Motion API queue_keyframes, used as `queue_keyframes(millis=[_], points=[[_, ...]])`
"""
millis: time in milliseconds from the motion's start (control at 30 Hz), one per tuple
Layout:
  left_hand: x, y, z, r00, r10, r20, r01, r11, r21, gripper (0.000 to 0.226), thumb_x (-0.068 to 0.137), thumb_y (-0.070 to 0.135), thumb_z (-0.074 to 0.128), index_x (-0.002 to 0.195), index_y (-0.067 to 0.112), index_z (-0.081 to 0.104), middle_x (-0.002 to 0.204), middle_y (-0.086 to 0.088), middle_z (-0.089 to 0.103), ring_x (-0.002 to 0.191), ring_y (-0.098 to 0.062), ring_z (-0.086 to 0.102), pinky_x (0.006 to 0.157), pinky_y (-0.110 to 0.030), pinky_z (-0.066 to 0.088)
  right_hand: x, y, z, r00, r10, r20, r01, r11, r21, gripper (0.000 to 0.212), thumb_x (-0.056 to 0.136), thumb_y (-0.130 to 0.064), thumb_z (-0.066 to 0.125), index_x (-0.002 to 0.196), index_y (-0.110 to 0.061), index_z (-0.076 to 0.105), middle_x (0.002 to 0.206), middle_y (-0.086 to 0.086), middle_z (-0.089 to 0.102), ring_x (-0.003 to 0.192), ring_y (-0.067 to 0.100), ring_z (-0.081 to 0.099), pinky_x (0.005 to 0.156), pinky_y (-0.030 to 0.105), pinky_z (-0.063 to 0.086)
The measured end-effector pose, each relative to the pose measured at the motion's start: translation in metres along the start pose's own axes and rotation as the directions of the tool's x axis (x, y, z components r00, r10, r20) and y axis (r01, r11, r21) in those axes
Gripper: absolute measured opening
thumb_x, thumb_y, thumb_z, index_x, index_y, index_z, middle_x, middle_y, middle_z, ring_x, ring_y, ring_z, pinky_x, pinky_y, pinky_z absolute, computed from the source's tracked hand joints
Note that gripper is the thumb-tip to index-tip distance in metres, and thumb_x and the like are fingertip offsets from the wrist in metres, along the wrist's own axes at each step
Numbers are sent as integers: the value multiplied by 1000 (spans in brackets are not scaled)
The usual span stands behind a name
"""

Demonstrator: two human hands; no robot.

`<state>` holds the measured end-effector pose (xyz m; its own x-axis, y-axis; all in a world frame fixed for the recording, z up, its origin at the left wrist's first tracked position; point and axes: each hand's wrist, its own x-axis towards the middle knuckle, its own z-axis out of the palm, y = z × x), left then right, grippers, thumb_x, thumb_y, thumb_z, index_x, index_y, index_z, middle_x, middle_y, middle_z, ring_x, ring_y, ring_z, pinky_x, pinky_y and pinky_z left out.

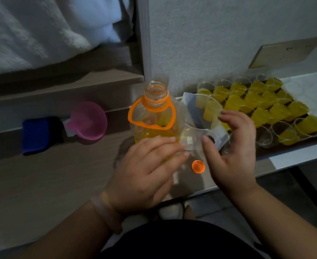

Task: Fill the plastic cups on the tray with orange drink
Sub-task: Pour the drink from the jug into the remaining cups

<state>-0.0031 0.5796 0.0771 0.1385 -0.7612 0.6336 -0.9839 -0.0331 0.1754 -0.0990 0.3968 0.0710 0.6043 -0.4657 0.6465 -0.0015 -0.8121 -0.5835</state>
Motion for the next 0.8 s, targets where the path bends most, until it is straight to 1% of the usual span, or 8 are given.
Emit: queue_keyframes(millis=[67,167,300,367,433,567,700,800], points=[[-8,-8,-3,991,-99,-88,103,994,38,34,83,8,60,117,7,61,116,-12,63,105,-31,59,94,-39,44,7,-15,6,994,3,108,-14,995,102,54,83,-34,61,124,0,51,123,1,46,120,15,46,103,31,39],[-19,-23,-1,938,-294,-182,306,951,42,26,83,15,65,108,10,59,99,-14,60,91,-28,54,91,-25,36,14,-28,21,940,158,301,-214,963,164,75,78,-52,61,138,-11,42,135,-4,47,128,8,44,108,28,38],[-32,-35,15,787,-583,-201,563,812,-154,61,71,34,71,119,9,44,119,-14,47,111,-13,47,98,-18,39,17,-33,36,883,249,399,-341,922,180,91,71,-63,62,146,-18,34,144,-4,44,134,7,40,110,39,39],[-34,-41,26,689,-720,-79,681,681,-268,82,63,44,72,130,11,39,134,-5,39,122,-2,43,104,-22,40,17,-34,38,895,234,380,-316,934,169,89,72,-60,62,145,-18,35,141,-4,46,132,8,42,108,40,41],[-33,-46,36,622,-780,69,757,576,-309,98,57,55,75,138,15,37,140,-1,39,128,-8,44,106,-35,42,16,-33,39,908,216,360,-288,945,157,85,73,-57,62,144,-16,37,137,-5,48,129,8,45,106,39,43],[-29,-45,53,515,-823,241,846,443,-297,126,42,80,67,145,16,31,145,-4,40,134,-17,40,109,-32,35,15,-34,35,957,125,260,-162,979,126,79,74,-52,66,137,-10,43,129,-7,47,124,11,47,101,40,46],[-19,-38,62,495,-860,122,770,370,-519,126,41,56,80,147,23,21,145,-4,41,131,-16,45,107,-39,40,15,-31,30,984,-55,169,42,996,80,77,75,-48,70,130,0,46,127,2,47,121,24,50,97,47,47],[-22,-42,72,515,-854,69,734,398,-550,125,45,56,82,147,19,21,145,-8,41,131,-21,45,107,-45,39,14,-31,35,974,-71,216,77,997,-20,87,74,-57,68,135,0,43,134,9,49,127,24,47,105,41,42]])
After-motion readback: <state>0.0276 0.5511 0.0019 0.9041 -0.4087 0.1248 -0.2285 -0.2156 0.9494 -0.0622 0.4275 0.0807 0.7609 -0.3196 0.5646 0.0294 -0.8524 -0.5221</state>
